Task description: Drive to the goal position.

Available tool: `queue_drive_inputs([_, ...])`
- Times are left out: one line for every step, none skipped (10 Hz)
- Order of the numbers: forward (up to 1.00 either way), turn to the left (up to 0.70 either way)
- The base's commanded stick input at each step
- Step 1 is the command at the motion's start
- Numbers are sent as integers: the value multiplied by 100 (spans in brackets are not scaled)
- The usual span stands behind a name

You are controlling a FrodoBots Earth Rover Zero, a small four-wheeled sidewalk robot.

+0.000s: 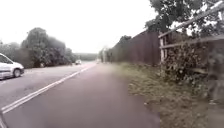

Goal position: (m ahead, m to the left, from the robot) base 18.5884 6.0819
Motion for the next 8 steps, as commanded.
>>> queue_drive_inputs([-100,0])
queue_drive_inputs([-100,0])
queue_drive_inputs([-59,34])
queue_drive_inputs([0,100])
queue_drive_inputs([0,100])
queue_drive_inputs([0,100])
queue_drive_inputs([0,100])
queue_drive_inputs([0,100])
